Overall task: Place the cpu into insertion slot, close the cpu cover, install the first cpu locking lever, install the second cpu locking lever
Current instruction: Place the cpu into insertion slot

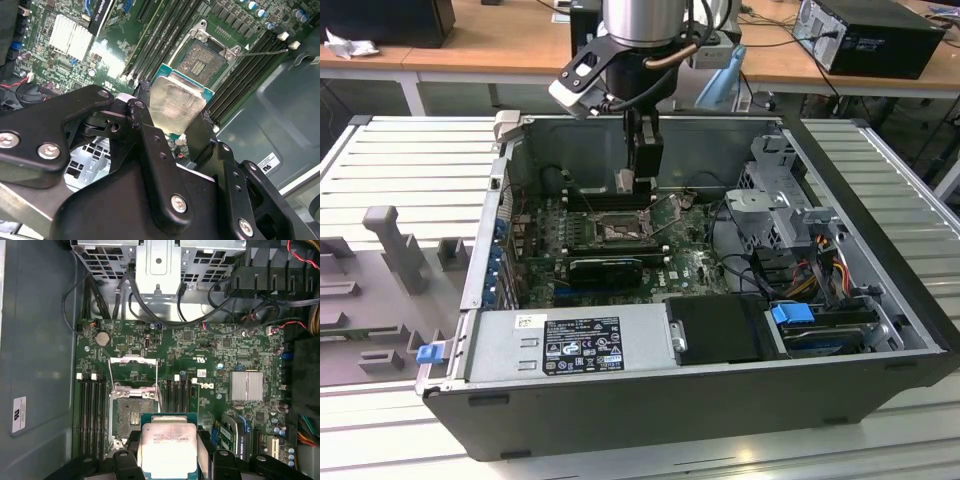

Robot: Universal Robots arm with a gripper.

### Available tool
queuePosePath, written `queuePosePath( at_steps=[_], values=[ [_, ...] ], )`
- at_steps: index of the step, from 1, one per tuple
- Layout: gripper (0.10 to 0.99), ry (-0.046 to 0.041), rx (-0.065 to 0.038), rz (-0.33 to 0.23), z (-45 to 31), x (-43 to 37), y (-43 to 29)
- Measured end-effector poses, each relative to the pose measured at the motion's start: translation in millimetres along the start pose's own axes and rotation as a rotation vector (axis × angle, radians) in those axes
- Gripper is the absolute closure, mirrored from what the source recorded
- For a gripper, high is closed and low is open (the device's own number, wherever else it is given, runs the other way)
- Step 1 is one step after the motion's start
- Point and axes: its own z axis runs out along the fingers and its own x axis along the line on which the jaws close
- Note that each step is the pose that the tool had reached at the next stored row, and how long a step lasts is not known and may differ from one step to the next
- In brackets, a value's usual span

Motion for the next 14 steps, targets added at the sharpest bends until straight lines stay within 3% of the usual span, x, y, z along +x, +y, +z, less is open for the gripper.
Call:
queuePosePath(
  at_steps=[7, 14],
  values=[
    [0.557, 0.0001, 0.001, 0.0, 9.7, 0.3, -0.5],
    [0.557, 0.0003, 0.017, 0.0, 17.2, 4.5, -0.6]
  ],
)
